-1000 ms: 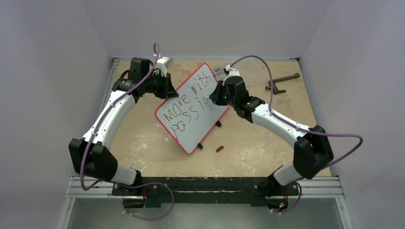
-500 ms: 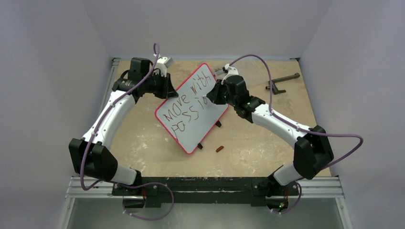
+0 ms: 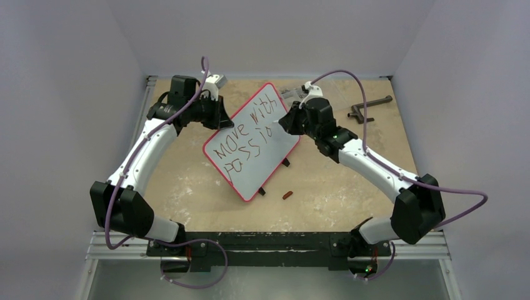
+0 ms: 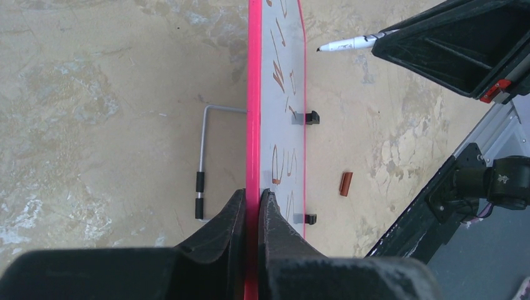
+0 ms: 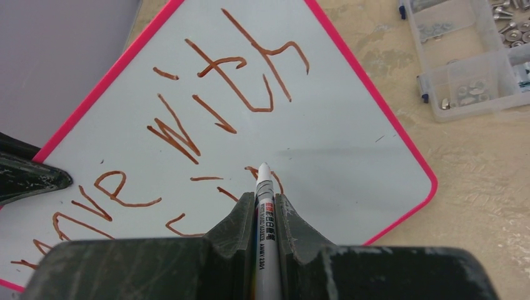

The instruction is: Write a sentence on the whiteboard

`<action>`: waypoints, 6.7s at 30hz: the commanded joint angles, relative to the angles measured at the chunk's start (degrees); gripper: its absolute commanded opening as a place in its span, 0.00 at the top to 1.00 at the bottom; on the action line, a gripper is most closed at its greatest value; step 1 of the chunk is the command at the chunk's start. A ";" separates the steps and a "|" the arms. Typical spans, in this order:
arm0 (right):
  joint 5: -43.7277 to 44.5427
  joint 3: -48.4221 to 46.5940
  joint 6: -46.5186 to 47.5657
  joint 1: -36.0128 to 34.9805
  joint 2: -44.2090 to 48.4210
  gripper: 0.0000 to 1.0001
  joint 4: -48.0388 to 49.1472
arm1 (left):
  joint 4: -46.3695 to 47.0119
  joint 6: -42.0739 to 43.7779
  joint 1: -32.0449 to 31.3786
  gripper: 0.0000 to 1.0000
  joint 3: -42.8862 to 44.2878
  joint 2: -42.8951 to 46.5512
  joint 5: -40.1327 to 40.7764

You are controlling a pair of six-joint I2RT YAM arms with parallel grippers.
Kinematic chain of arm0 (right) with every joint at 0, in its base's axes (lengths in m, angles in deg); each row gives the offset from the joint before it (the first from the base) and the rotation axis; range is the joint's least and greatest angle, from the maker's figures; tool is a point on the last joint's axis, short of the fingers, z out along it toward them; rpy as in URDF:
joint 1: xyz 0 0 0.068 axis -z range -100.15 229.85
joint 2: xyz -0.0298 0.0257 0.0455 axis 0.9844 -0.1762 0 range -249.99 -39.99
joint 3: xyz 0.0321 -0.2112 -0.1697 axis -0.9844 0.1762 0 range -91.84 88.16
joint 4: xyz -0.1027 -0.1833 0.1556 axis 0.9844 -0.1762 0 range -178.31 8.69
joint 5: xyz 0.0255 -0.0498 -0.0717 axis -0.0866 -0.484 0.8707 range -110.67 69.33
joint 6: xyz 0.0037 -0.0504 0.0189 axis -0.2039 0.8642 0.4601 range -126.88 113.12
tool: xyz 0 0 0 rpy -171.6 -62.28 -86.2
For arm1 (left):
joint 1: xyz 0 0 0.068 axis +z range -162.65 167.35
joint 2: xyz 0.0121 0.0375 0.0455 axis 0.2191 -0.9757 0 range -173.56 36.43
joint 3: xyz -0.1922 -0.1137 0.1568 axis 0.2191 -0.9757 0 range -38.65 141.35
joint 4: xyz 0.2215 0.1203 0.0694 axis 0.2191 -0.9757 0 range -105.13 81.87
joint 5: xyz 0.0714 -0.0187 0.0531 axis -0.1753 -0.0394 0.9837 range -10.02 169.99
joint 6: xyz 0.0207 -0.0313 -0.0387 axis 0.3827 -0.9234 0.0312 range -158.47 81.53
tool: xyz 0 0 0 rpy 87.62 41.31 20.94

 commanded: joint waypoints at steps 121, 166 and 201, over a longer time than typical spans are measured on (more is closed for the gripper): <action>-13.49 13.21 0.89 1.64 7.62 1.00 5.20 | -0.65 4.31 -0.12 1.00 0.87 2.29 6.39; -8.38 24.47 3.73 -15.59 1.29 1.00 17.97 | -0.64 4.43 4.71 1.00 0.95 -3.26 5.91; 0.52 10.72 3.96 -16.25 -2.49 1.00 7.96 | -0.67 4.50 4.71 1.00 1.05 -2.83 5.25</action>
